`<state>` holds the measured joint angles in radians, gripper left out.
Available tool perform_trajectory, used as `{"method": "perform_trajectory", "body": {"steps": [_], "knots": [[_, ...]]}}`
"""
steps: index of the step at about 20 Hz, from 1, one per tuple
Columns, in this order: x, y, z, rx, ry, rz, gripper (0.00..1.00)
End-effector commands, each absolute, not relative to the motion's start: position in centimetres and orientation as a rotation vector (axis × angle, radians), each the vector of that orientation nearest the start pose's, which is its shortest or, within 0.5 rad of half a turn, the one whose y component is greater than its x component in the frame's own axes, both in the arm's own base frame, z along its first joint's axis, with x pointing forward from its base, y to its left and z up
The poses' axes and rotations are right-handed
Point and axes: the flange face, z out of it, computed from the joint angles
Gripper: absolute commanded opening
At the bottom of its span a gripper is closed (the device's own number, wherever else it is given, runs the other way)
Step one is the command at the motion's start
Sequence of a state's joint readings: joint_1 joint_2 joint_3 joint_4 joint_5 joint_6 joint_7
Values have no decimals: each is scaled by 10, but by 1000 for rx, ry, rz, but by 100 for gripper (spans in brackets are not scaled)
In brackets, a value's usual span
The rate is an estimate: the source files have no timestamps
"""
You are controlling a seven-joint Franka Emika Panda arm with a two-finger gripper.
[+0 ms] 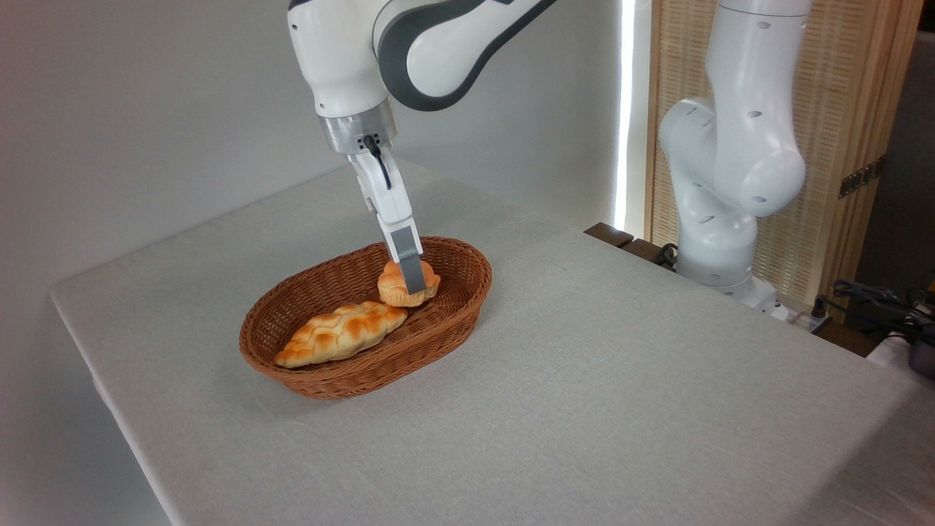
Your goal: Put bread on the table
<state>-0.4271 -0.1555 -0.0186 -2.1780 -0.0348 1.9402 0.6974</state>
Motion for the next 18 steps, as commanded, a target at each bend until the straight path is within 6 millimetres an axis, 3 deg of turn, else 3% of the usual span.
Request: {"method": "perform_trajectory", "body": {"steps": [1,3,6,7,9,18], "knots": [[438,-217,439,-2663,1726,87,100],[437,-217,437,-2663,1726,87,94],[437,-217,437,-2661,1728,87,63],[437,-217,437,-2661,1728,87,59],[438,-217,438,-2661,1728,84,54],[440,-214,442,-2665,1722,69,54]]}}
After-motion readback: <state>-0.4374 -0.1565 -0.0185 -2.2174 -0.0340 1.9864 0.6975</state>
